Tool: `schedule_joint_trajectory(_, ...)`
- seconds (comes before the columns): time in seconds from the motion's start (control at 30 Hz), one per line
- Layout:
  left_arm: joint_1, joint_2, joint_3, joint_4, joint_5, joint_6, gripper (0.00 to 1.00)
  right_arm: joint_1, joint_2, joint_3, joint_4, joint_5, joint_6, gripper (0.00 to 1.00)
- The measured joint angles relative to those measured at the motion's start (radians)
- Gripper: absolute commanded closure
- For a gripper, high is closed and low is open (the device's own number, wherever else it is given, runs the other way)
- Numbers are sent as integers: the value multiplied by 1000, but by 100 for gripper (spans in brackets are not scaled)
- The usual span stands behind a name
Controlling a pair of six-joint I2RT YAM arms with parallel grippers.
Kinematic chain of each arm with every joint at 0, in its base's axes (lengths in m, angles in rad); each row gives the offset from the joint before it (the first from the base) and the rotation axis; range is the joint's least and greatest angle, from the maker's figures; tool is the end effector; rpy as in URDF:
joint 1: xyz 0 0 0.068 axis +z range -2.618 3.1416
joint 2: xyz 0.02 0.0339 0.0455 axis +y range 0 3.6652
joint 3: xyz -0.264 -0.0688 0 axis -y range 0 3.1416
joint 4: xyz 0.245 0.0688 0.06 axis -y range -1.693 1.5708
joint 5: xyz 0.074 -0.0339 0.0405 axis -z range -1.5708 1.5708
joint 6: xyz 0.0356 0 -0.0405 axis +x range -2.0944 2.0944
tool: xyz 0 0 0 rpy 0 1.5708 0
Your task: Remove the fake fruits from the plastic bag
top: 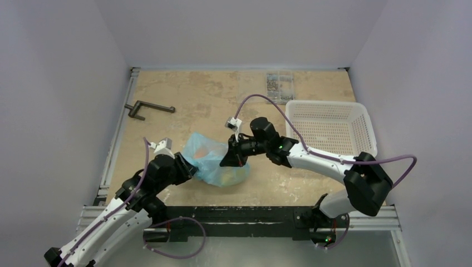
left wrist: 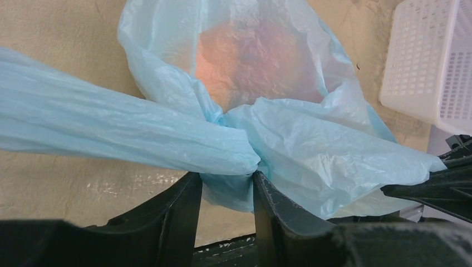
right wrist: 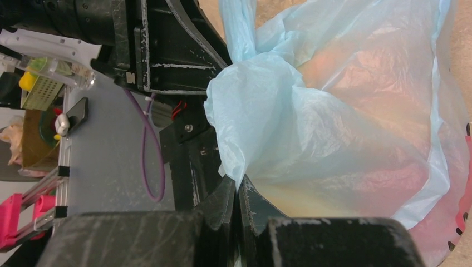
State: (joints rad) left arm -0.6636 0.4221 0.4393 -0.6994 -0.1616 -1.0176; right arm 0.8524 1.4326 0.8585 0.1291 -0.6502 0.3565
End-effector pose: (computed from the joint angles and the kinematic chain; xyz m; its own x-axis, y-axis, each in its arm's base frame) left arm 0.0885 -0.0619 0.2170 -0.6945 -0.5230 -0.4941 -0.1549 0.7794 -0.6071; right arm 0.1906 0.2508 0.2483 -0.6001 -0.2644 -0.7549 -0.7997 0.2186 0.5592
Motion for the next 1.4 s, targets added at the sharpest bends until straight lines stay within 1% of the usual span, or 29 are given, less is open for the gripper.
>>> schedule_joint_trajectory(0.17,0,0,-5,35,27,5,91,-1,-2,1,-14,17,1,99)
schedule_joint_trajectory(0.23,0,1,-6,42,36,6,100,-1,-6,13,-61,58,-8,86)
schedule_joint_trajectory(0.47,0,-2,-5,60,73,6,100,11,-34,131,-280,300,-39,60)
schedule_joint_trajectory(0.5,0,-4,-5,63,79,3,100,17,-43,142,-303,328,-39,55)
schedule_joint_trajectory(0.6,0,-6,6,62,81,-18,100,63,-77,195,-406,458,-29,31)
schedule_joint_trajectory(0.63,0,-5,11,62,81,-23,100,89,-84,224,-441,511,-24,26)
schedule_joint_trajectory(0.67,0,-2,18,62,82,-29,100,95,-87,247,-469,549,-20,24)
schedule_joint_trajectory(0.7,0,2,26,62,83,-39,100,145,-92,280,-500,598,-12,24)
schedule_joint_trajectory(0.8,0,19,42,63,88,-51,100,223,-106,351,-545,686,31,24)
schedule_joint_trajectory(0.9,0,31,43,65,93,-66,100,274,-124,362,-552,716,93,26)
schedule_joint_trajectory(0.97,0,35,43,68,103,-74,100,302,-123,359,-552,715,156,32)
schedule_joint_trajectory(1.07,0,37,43,74,110,-82,100,328,-113,331,-532,711,262,32)
schedule_joint_trajectory(1.2,0,37,43,82,119,-92,100,334,-103,248,-483,684,393,30)
schedule_joint_trajectory(1.4,0,32,43,111,147,-107,100,333,-54,184,-441,696,511,28)
